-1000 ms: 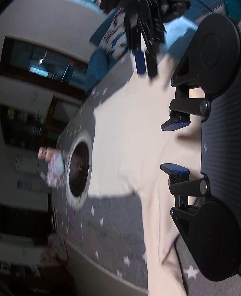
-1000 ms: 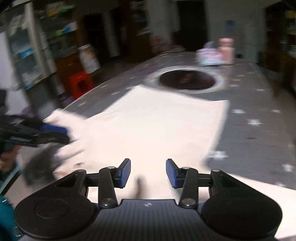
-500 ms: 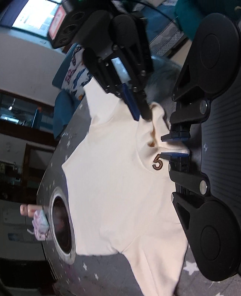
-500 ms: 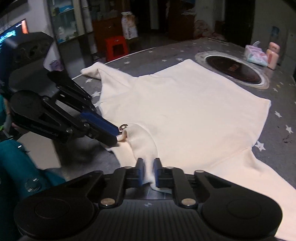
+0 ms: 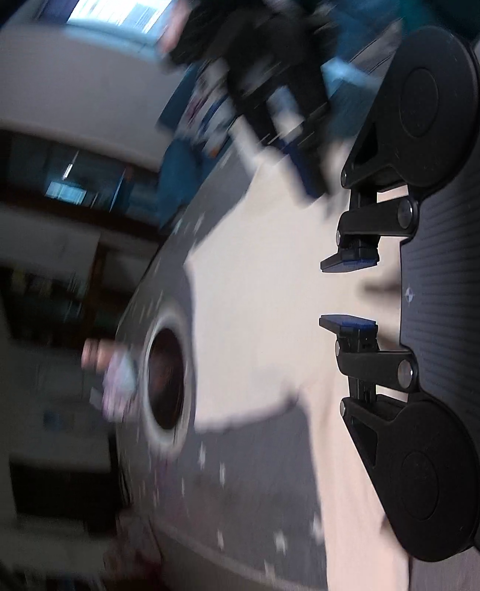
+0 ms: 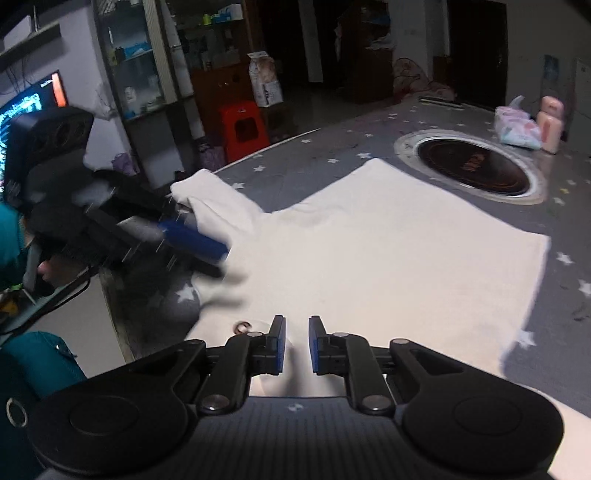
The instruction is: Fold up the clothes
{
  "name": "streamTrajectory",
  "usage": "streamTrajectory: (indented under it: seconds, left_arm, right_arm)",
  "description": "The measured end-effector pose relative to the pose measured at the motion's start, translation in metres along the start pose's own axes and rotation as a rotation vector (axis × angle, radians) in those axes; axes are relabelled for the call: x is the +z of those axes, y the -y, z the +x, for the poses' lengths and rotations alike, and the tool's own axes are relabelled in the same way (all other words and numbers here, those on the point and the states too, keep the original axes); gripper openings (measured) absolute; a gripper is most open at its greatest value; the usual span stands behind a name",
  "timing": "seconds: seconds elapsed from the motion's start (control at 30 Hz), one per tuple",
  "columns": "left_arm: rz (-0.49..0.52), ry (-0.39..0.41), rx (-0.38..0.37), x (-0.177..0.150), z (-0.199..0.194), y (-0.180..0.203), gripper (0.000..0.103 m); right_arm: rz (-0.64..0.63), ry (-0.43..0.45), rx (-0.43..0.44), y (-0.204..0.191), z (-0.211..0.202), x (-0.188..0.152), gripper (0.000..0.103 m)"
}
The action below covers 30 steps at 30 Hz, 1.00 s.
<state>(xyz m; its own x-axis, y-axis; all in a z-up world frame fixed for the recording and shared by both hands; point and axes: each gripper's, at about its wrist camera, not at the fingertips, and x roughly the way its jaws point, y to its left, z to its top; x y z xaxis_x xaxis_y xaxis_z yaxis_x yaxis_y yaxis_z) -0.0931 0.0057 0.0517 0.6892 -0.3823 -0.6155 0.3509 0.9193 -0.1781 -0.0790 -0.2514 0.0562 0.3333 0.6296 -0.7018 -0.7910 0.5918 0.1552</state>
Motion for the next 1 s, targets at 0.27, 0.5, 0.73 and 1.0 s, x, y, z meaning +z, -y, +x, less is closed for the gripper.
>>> streamTrajectory:
  seconds: [0.27,0.5,0.73,1.0]
  left_arm:
    - [-0.176,-0.066,0.267,-0.009,0.006,-0.071,0.027]
    - [-0.210,-0.077,0.302,-0.010,-0.002,-0.094,0.030]
    - [-0.195,-0.063,0.369,0.005,0.011,-0.123,0.031]
    - [-0.145,-0.048,0.472,0.003,0.012,-0.130,0.046]
  right_arm:
    - [-0.054,-0.083,0.071,-0.013,0.023,-0.008,0.013]
    - [-0.109,-0.126,0.094,-0.021,0.018,-0.013,0.023]
    - [-0.103,-0.078,0.093,-0.021,0.010,-0.001,0.023]
    - [-0.061,-0.020,0.090,-0.020,0.014,0.008,0.031]
